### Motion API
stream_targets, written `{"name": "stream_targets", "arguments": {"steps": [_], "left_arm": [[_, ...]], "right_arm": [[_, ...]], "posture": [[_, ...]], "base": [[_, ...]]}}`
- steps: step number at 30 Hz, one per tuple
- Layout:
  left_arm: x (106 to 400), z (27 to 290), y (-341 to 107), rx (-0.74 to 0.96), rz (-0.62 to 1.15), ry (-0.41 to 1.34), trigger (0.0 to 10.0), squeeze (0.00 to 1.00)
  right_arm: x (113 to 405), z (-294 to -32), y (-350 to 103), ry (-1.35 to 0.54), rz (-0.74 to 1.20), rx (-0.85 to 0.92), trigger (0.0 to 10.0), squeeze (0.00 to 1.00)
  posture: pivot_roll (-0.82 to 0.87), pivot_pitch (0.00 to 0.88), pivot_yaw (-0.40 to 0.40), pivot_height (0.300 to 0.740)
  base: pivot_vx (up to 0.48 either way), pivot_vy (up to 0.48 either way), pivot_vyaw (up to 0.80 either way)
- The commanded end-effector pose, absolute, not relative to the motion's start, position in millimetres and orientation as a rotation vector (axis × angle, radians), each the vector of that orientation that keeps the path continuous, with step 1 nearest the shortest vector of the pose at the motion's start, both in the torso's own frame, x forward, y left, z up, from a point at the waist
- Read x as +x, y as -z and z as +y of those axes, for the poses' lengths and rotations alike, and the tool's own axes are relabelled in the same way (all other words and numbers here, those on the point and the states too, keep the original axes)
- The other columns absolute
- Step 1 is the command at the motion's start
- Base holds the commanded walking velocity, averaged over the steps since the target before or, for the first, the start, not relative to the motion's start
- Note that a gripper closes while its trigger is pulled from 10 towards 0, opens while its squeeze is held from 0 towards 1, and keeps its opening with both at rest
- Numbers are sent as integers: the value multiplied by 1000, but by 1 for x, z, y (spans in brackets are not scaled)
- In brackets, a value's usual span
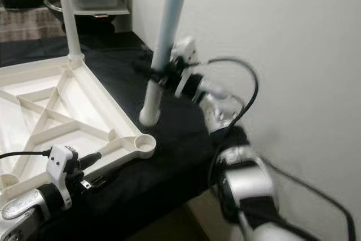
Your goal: Building children table
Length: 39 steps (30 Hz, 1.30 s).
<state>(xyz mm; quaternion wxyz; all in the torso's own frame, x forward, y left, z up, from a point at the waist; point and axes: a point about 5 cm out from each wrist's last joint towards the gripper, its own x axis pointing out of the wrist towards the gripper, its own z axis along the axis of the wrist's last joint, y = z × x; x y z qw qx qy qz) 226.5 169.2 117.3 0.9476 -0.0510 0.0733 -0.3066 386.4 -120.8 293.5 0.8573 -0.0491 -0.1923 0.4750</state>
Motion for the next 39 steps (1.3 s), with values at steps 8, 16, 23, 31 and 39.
{"name": "stream_targets", "arguments": {"steps": [8,16,23,31,39], "left_arm": [[222,167,-117,-115,156,640,10000,0],[221,167,-116,-119,162,652,10000,0],[220,165,-116,-121,164,660,10000,0],[220,164,-116,-124,166,665,10000,0],[221,162,-115,-128,164,666,10000,0]], "right_arm": [[383,-135,-297,-1141,-333,-50,0,0],[375,-132,-266,-1353,-180,6,0,0],[377,-136,-257,-1346,-143,18,0,0],[375,-129,-247,-1363,-113,-41,0,0],[375,-116,-245,-1404,-84,-113,0,0]], "posture": [[86,0,-158,740],[86,0,-154,740],[86,0,-155,740],[81,0,-154,740],[81,0,-163,740]], "base": [[0,0,0],[0,0,0],[0,0,0],[0,0,0],[0,0,0]]}}
